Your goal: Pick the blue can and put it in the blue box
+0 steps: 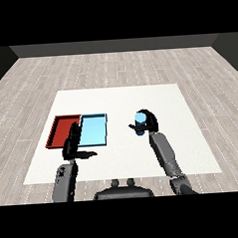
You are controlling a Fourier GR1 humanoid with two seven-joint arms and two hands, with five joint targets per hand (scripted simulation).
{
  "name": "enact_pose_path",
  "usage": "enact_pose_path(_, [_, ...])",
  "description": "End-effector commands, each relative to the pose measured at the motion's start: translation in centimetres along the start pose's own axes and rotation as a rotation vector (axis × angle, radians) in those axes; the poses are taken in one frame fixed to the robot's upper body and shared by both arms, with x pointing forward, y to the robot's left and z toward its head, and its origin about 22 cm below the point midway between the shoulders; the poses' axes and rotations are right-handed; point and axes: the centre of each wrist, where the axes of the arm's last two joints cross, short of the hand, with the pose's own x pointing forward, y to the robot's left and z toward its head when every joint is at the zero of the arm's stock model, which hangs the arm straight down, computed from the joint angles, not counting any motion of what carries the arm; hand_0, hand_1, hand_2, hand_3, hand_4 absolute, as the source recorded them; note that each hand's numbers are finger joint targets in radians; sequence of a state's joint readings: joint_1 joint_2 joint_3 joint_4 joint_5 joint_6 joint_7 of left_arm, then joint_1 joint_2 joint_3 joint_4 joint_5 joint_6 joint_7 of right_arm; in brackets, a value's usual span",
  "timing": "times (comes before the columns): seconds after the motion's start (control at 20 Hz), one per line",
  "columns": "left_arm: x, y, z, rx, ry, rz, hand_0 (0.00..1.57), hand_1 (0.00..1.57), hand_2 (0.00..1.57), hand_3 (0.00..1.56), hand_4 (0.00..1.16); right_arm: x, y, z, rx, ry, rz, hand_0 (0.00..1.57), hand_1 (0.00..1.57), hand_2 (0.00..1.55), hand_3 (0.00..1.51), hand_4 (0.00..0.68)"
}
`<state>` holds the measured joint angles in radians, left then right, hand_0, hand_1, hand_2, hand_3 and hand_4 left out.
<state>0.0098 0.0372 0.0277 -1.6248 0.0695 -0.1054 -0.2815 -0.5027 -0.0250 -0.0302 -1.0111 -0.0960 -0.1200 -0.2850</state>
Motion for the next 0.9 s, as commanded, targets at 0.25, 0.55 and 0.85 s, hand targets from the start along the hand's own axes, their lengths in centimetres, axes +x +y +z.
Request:
enact_pose_path(0.25, [-0.1, -0.3, -0.7, -0.09, 0.068, 0.117, 0.0, 0.0, 0.0, 0.0, 0.0, 4.3, 3.1, -0.6, 0.085, -0.126, 0.005, 1.48, 1.48, 1.45, 1.43, 0.641])
enact_pose_path(0.55, [-0.5, -3.9, -1.9, -0.098, 0.093, 0.144, 0.0, 0.0, 0.0, 0.0, 0.0, 4.4, 3.1, 1.6, 0.085, -0.125, 0.004, 1.48, 1.48, 1.45, 1.43, 0.641])
enact_pose_path(0.85, [-0.4, -6.4, -2.8, -0.149, 0.159, 0.234, 0.0, 0.0, 0.0, 0.0, 0.0, 6.4, 2.7, 2.1, 0.129, -0.108, -0.007, 1.48, 1.48, 1.47, 1.44, 0.63])
